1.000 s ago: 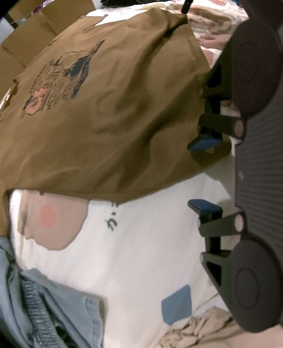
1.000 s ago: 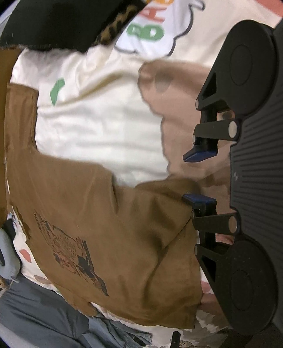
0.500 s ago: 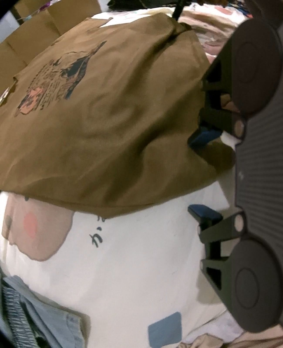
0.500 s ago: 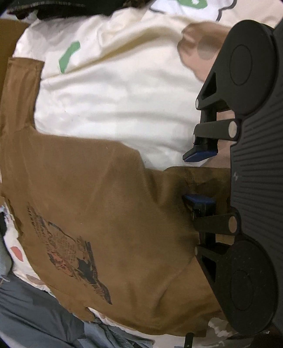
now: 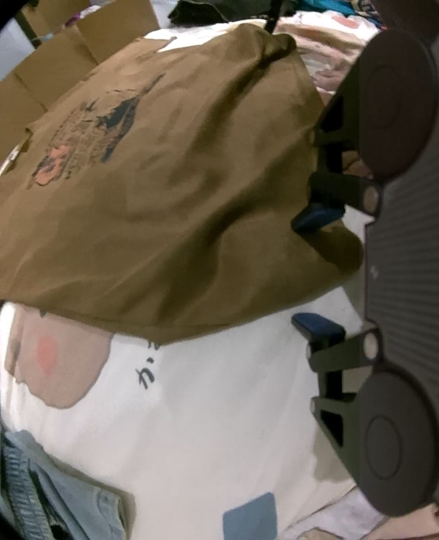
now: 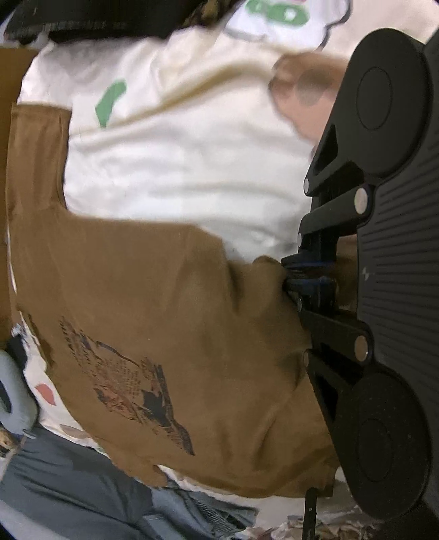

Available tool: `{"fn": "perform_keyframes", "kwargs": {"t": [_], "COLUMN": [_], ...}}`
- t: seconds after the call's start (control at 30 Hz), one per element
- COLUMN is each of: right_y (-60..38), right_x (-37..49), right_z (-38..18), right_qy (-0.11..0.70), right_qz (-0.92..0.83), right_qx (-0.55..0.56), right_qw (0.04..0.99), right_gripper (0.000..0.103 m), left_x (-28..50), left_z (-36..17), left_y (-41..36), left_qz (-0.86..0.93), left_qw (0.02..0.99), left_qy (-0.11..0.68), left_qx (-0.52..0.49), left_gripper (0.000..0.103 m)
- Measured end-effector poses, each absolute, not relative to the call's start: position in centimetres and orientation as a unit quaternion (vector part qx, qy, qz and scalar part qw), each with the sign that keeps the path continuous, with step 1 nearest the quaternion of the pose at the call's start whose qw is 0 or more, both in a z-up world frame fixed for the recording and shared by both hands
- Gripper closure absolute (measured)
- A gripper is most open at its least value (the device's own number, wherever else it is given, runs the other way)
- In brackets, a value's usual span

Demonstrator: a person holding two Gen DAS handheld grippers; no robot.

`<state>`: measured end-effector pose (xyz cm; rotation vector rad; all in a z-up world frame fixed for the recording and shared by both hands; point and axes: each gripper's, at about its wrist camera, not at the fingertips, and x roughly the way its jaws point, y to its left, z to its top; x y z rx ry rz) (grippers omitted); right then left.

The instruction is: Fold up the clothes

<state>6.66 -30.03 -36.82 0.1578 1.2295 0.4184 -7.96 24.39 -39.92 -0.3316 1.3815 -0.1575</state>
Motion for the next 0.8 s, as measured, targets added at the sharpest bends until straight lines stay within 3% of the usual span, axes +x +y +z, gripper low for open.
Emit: {"fn": "perform_keyframes", "kwargs": {"t": [0.5, 0.53, 0.57, 0.6, 0.8], "right_y": [-33.2, -33.1, -33.0, -32.9, -32.0], "right_x": [3.5, 3.6, 3.7, 3.8, 4.5], "right_z": [-35.5, -35.5, -35.4, -35.3, -34.3], "right_qy": [0.604, 0.605, 0.606, 0.605, 0.596], "right_qz": [0.119, 0.116, 0.115, 0.116, 0.129], "right_qx": [0.073, 0.074, 0.073, 0.072, 0.067], "right_qw": [0.785, 0.784, 0.784, 0.784, 0.79], "right_gripper": [0.103, 0.103, 0.103, 0.102, 0.102], "left_x": [-10.1, -10.0, -9.9, -9.8, -9.0], "left_z": [-41.4, -41.5, -41.5, -41.4, -37.9], "left_y": [24.6, 24.4, 24.4, 24.5, 24.7], "left_qz": [-0.05, -0.048, -0.052, -0.059, -0.089], "left_qw": [0.774, 0.772, 0.769, 0.765, 0.776], "left_qy": [0.599, 0.599, 0.6, 0.604, 0.576], "left_qx": [-0.2, -0.207, -0.214, -0.217, -0.241], "left_gripper": [0.05, 0.054, 0.083, 0.099, 0.1]}}
